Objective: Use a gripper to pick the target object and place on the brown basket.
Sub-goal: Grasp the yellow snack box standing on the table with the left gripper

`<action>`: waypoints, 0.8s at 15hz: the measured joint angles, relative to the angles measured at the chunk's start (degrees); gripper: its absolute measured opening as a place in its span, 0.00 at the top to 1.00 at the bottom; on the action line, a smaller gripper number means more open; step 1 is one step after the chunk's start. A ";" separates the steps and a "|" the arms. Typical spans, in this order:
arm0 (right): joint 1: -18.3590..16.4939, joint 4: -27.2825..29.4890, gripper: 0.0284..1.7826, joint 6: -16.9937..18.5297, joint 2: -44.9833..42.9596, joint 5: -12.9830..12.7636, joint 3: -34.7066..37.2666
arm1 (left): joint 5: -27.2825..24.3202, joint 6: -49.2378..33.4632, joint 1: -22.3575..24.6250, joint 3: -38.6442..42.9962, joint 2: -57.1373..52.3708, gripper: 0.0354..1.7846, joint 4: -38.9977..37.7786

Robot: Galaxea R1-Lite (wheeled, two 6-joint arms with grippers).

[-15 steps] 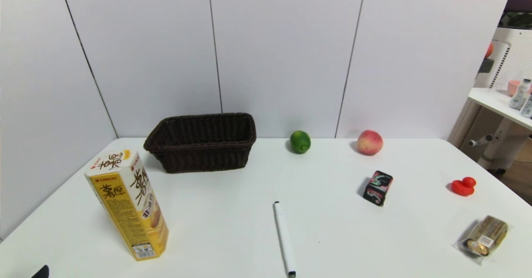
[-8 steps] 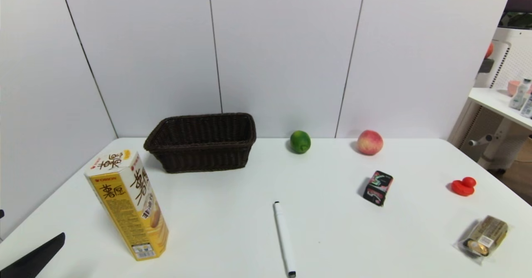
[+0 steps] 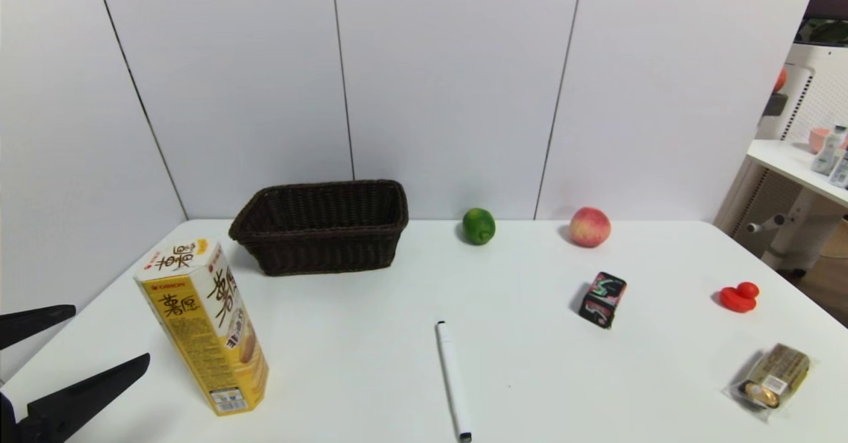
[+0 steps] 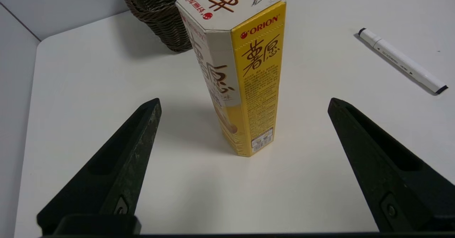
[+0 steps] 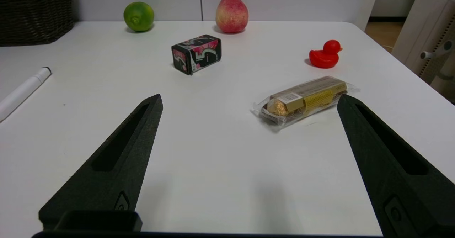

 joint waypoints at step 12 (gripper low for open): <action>0.00 0.00 0.05 0.00 0.00 0.00 0.00 | -0.02 -0.49 -4.29 -4.52 0.60 0.06 3.25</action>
